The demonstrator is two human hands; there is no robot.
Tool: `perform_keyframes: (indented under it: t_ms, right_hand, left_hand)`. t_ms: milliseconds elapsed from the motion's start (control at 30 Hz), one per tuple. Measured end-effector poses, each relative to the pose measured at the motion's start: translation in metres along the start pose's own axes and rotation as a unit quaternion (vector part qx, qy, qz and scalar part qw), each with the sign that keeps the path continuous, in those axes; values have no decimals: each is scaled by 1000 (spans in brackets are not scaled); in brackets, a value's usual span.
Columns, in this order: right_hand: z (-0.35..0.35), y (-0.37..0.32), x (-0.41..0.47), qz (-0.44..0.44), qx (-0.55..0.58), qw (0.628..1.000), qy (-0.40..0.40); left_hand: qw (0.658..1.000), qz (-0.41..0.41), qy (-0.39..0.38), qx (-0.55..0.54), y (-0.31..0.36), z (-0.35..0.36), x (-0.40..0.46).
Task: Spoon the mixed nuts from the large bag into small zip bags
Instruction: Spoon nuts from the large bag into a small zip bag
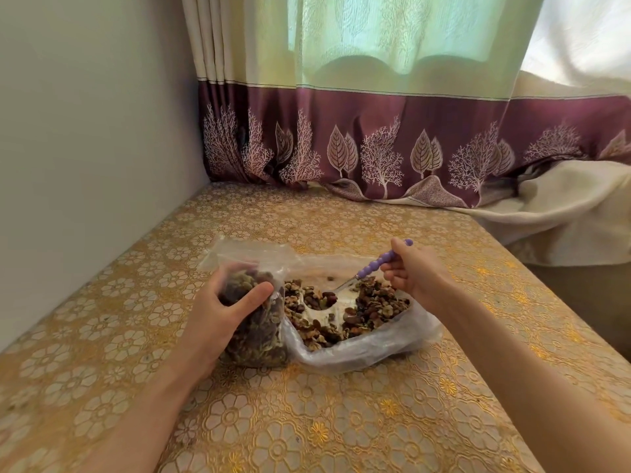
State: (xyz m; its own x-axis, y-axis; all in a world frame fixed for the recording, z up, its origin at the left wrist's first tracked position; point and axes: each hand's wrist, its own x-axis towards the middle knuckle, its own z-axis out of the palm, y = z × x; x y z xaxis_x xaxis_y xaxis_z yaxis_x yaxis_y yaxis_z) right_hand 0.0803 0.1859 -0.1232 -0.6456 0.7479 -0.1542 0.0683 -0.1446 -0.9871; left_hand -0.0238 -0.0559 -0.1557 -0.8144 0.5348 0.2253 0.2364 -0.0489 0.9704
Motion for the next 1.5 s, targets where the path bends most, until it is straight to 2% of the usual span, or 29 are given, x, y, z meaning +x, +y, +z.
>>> perform_keyframes:
  t_ms: [267,533,633,800,900,1100,1300,1367,1500]
  right_hand:
    - [10,-38,4,-58,52,997,19]
    - [50,-71,-16,-122,43,989,-66]
    - [64,-72,-26,-179,16,978,-102]
    - [74,-71,-40,-326,-17,935,-141]
    - [73,-71,-43,-365,-17,919,-149]
    - [59,-72,-40,-346,34,930,-121]
    - [30,-47,-23,-261,112,959,-19]
    - [20,-35,-17,-228,90,970,9]
    - [4,-13,-5,-167,-30,985,20]
  left_hand:
    - [1000,7,-6,17,-4,-1,3]
    - [999,18,-2,29,-8,-2,5]
    - [1000,16,1,19,-8,-2,5]
    - [1000,18,-5,-2,-8,-2,4]
    - [1000,19,-8,-5,-9,-2,4]
    - [1000,11,-6,-18,-11,-2,4]
    - [1000,10,-4,-14,-11,-2,5]
    - [1000,11,-4,-9,-11,-1,6]
    - [1000,13,-1,-7,-11,-1,6]
